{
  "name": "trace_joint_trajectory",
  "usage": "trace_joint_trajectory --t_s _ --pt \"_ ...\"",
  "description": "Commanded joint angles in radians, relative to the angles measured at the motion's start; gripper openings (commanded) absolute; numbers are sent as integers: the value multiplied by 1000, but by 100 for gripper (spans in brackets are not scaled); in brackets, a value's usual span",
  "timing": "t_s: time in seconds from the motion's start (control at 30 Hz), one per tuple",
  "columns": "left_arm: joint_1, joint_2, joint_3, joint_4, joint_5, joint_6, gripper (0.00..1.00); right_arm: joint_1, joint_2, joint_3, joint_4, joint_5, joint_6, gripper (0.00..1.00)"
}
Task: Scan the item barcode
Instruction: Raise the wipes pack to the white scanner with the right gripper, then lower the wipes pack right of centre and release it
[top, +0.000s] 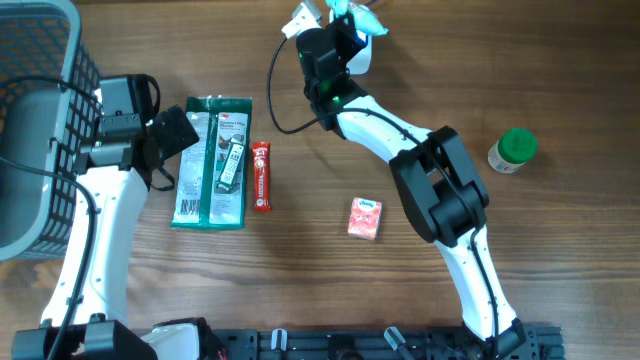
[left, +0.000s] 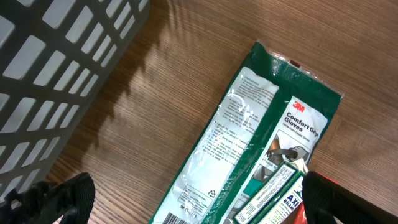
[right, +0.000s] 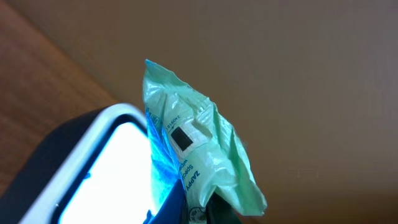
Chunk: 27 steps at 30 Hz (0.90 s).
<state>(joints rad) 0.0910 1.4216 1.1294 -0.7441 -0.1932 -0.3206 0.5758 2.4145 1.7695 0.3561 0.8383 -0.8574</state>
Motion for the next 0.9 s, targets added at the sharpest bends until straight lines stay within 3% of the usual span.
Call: trace_joint_trajectory --t_s 0.0,0.47,0.63,0.87 --pt "4 -6 3 2 2 -9 100 34 34 5 -37 -39 50 4" --pt "4 -6 3 3 2 -10 100 60 -13 5 -58 42 74 4" --pt "4 -6 3 3 2 -9 100 57 -188 5 -203 -10 184 4" --pt "4 -6 3 3 2 -9 100 39 -516 5 -634 -217 482 4"
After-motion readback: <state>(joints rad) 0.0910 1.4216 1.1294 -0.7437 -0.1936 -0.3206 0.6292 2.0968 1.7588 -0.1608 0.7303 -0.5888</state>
